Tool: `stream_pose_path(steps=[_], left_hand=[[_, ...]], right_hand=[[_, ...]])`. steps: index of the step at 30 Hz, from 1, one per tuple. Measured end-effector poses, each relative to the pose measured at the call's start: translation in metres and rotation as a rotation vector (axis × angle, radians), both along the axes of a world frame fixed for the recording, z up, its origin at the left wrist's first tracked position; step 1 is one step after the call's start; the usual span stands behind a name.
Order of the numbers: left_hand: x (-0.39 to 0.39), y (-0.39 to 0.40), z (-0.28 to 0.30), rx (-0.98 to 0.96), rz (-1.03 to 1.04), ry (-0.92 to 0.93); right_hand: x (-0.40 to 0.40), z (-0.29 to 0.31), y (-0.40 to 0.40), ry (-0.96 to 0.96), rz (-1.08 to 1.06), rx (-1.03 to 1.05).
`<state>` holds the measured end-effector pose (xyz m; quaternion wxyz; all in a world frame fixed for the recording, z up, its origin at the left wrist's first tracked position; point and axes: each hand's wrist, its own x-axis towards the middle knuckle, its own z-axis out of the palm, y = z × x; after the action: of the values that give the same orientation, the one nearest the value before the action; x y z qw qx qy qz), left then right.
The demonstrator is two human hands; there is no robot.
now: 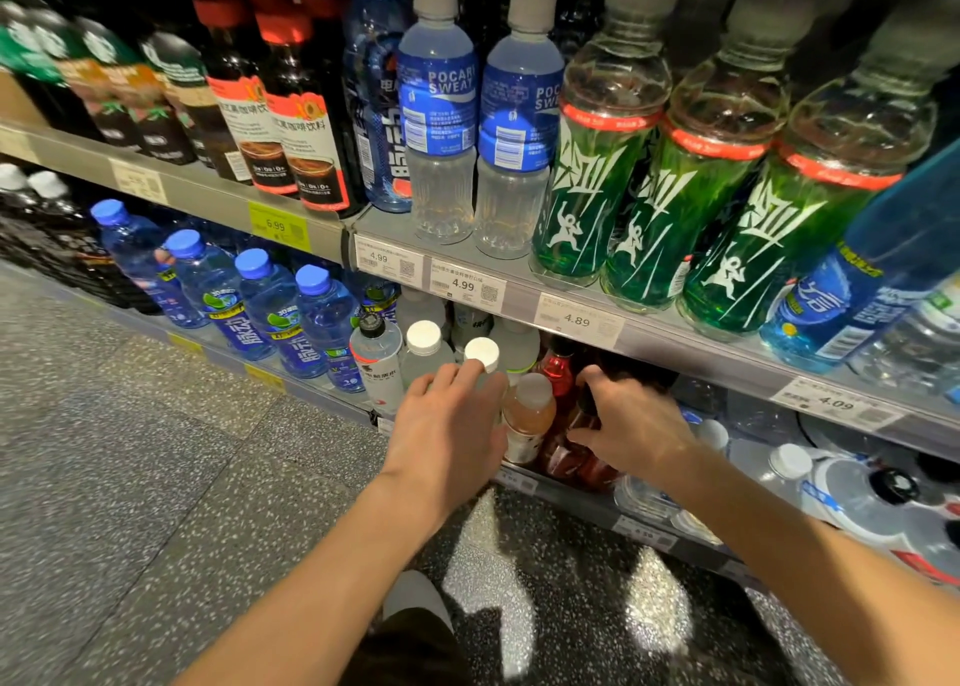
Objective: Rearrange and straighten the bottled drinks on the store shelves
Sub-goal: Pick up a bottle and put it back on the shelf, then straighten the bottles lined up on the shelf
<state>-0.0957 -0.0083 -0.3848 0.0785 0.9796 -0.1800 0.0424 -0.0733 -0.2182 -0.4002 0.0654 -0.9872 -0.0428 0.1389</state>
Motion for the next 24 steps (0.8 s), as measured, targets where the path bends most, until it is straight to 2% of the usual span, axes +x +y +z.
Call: stream_pose_path(steps=[12,17,20,24], left_hand=[[-0.006,0.003,0.009,0.008,0.007,0.055],[-0.014,0.003,0.022,0.037,0.007,0.028],[-0.020,0.000,0.029,0.034,-0.006,0.024],[-0.032,-0.007,0.049,-0.051,0.030,-0.013]], right_hand=[[-0.025,0.013,0.008,-0.403,0.128,0.134],[-0.042,0.033,0.019,-0.371,0.122,0.202],[-0.055,0.042,0.017,-0.416,0.125,0.228],[-0.067,0.066,0.017,-0.465,0.044,0.280]])
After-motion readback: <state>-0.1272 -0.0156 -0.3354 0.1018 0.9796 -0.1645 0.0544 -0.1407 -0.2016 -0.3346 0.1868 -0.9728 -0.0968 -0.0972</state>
